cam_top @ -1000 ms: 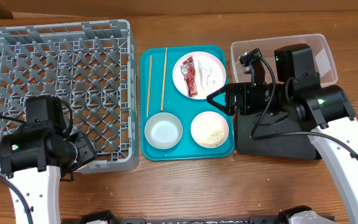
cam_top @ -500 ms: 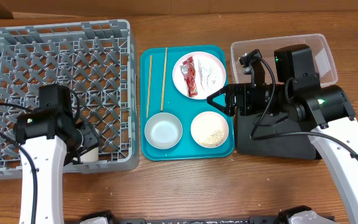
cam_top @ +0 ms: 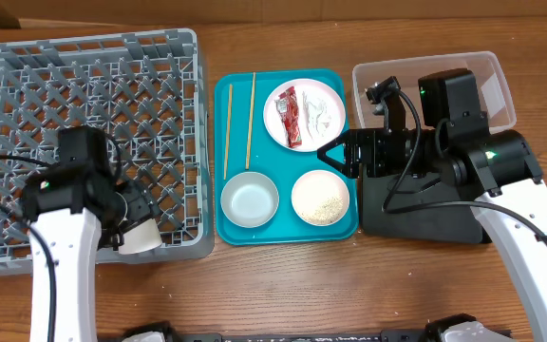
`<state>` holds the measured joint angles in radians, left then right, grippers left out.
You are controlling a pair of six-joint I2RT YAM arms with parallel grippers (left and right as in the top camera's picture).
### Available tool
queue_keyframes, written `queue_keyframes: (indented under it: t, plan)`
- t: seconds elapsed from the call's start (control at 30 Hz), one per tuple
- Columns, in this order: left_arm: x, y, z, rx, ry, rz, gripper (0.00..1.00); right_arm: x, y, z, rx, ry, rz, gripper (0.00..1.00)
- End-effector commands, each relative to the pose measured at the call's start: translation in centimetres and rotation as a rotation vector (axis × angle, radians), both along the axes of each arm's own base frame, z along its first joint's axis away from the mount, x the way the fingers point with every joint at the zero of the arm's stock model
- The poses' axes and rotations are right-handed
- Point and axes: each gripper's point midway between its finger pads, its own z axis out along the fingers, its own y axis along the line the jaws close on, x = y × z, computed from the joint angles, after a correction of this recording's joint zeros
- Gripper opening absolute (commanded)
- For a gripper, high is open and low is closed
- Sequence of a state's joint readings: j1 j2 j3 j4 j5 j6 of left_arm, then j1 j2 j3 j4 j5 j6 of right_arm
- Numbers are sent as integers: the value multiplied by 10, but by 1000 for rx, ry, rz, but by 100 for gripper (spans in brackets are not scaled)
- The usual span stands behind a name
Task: Sort waste into correct bins and load items into the dishwasher
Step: 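Lower the paper cup into the dish rack with the left gripper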
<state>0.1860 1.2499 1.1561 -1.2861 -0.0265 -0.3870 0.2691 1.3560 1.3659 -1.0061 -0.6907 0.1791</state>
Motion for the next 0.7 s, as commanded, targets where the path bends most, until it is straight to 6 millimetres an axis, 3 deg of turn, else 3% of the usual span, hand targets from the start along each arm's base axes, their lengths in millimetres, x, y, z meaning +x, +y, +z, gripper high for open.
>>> queue_keyframes:
  t: [0.0,0.13,0.4,0.6,0.67]
  plan:
    - [7,6,33,45,-122,1,89,2,-1,4,-8,-24,-4,84]
    - [1,18,31,111,-91,24,100,2,-1,3,-8,-22,-4,84]
    - [12,18,-2,70,45,25,100,0,-2,1,-13,-7,-4,84]
    - [23,1,-28,-44,119,-32,90,-1,-2,1,-13,-6,-4,84]
    - [22,1,-35,-53,151,-38,80,-1,-2,1,-14,-3,-4,84]
